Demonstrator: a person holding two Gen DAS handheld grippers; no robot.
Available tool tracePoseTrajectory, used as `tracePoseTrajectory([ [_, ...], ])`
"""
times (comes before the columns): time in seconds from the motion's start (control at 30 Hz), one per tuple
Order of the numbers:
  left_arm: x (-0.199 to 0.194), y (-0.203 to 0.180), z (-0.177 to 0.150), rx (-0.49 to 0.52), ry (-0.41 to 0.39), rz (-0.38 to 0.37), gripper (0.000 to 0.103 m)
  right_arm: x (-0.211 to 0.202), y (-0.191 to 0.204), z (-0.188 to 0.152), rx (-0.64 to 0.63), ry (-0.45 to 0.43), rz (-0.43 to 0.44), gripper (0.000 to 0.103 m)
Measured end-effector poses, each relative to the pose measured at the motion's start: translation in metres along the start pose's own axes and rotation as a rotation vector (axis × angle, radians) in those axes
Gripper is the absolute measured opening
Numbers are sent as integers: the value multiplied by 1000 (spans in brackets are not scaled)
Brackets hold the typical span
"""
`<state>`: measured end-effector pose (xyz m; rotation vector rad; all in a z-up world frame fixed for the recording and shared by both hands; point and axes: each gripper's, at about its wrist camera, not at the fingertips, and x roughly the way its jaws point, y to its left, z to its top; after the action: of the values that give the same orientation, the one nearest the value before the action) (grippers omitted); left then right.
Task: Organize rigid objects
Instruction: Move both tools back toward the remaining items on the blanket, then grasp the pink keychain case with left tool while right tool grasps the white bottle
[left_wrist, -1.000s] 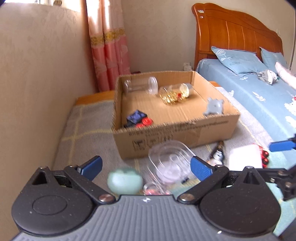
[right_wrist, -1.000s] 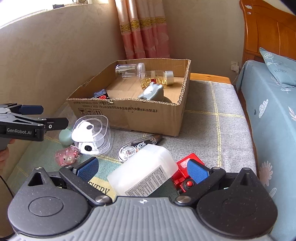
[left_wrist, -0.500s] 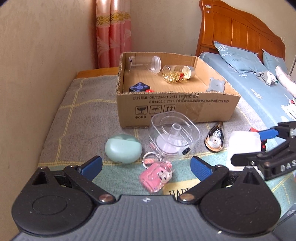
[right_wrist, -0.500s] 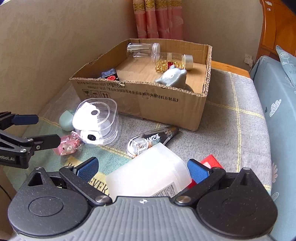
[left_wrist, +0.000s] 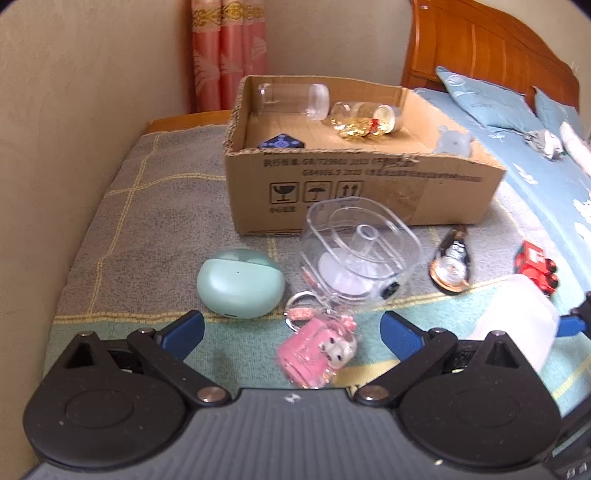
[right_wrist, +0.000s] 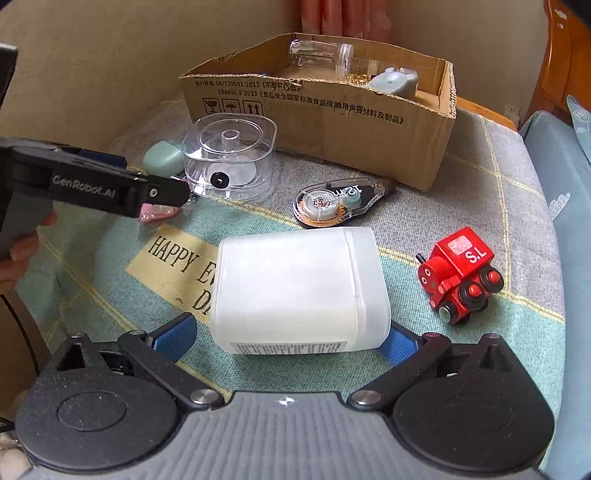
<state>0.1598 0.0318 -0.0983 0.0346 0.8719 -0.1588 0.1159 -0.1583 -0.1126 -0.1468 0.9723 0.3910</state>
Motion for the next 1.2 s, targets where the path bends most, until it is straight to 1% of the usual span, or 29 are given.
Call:
tracePoseTrajectory([
  [0.07, 6, 1, -2, -1, 19, 22, 101, 1, 5, 0, -26, -4, -22, 103],
  [0.13, 8, 5, -5, -6, 28, 21, 101, 2, 9, -1, -56, -3, -42, 103],
  [0.2, 5, 10, -9, -9, 34, 26, 101, 2, 9, -1, -56, -9, -42, 103],
  [0.4, -3, 28, -22, 0, 46, 77, 101, 2, 8, -2, -61, -21, -41, 103],
  [0.47, -3, 32, -25, -6, 61, 89, 101, 1, 8, -3, -62, -30, -42, 103],
  [0.6, -2, 38, -29, -52, 49, 71, 102, 2, 9, -5, -63, -44, -44, 103],
  [0.9, 4, 18, -20, 11, 31, 46, 101, 0, 9, -6, -67, -61, -40, 103],
  [1.0, 5, 15, -19, 11, 29, 42, 99, 0, 9, -7, -68, -65, -39, 103],
  [1.1, 4, 14, -17, 3, 27, 51, 94, 0, 9, -7, -69, -66, -38, 103],
  [1.17, 2, 13, -16, 7, 25, 47, 85, 1, 9, -7, -69, -66, -38, 103],
  [1.2, 1, 13, -16, 7, 25, 42, 82, 1, 9, -7, -68, -66, -39, 103],
])
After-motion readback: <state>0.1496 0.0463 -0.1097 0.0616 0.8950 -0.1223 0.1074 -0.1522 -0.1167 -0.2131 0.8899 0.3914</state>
